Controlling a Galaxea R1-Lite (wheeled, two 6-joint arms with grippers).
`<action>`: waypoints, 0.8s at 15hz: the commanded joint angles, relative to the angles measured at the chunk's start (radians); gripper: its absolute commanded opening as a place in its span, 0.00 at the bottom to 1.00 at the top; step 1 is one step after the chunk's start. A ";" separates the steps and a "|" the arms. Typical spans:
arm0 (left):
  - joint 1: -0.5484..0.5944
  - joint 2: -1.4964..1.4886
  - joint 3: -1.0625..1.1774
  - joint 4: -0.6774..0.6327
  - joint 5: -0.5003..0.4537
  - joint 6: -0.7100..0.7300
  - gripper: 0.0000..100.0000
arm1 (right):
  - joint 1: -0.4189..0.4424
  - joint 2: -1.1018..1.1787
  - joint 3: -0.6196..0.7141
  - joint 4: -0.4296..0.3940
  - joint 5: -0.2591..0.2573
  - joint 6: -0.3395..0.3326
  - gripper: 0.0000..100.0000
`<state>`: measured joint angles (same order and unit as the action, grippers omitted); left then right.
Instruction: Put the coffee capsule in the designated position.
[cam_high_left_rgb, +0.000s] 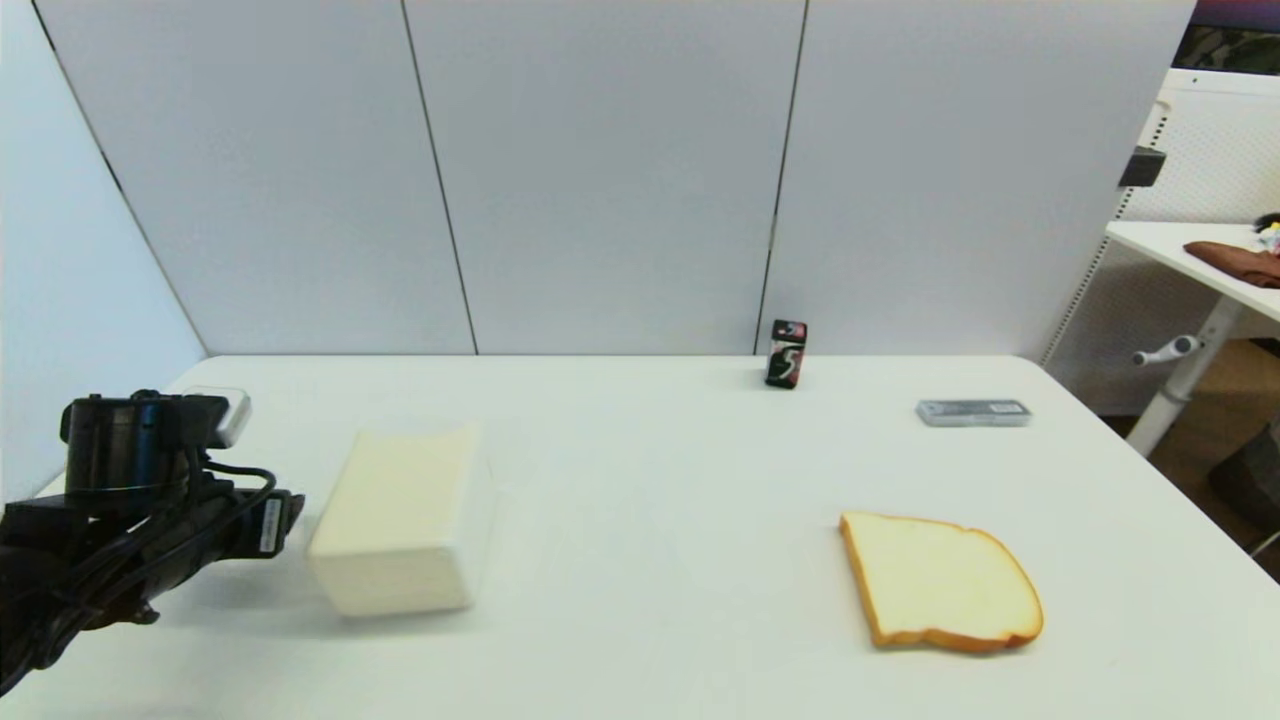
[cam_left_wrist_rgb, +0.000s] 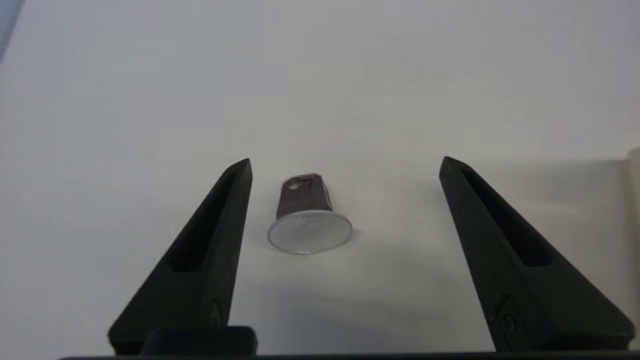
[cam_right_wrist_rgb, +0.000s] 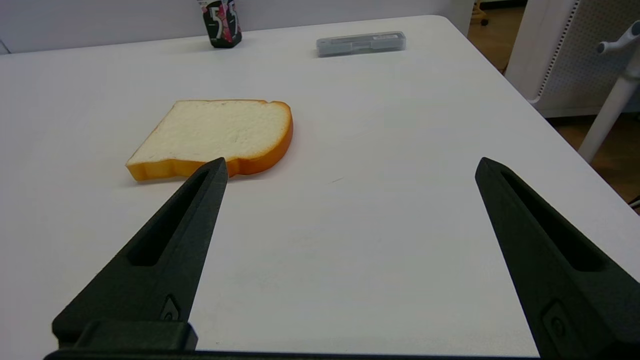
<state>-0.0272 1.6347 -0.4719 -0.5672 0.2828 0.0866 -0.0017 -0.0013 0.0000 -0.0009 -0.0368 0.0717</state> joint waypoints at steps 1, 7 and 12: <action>0.070 -0.161 -0.074 0.009 0.007 0.005 1.00 | 0.000 0.001 0.000 -0.001 0.000 0.000 1.00; 0.086 -0.521 -0.117 0.036 -0.004 0.009 1.00 | 0.000 0.001 0.000 -0.001 0.000 0.000 1.00; 0.004 -0.817 -0.053 0.026 -0.005 0.016 1.00 | 0.000 0.001 0.000 -0.001 0.000 0.000 1.00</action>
<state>0.0394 1.0243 -0.5662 -0.5364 0.2817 0.0977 -0.0013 -0.0013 0.0000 -0.0009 -0.0368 0.0706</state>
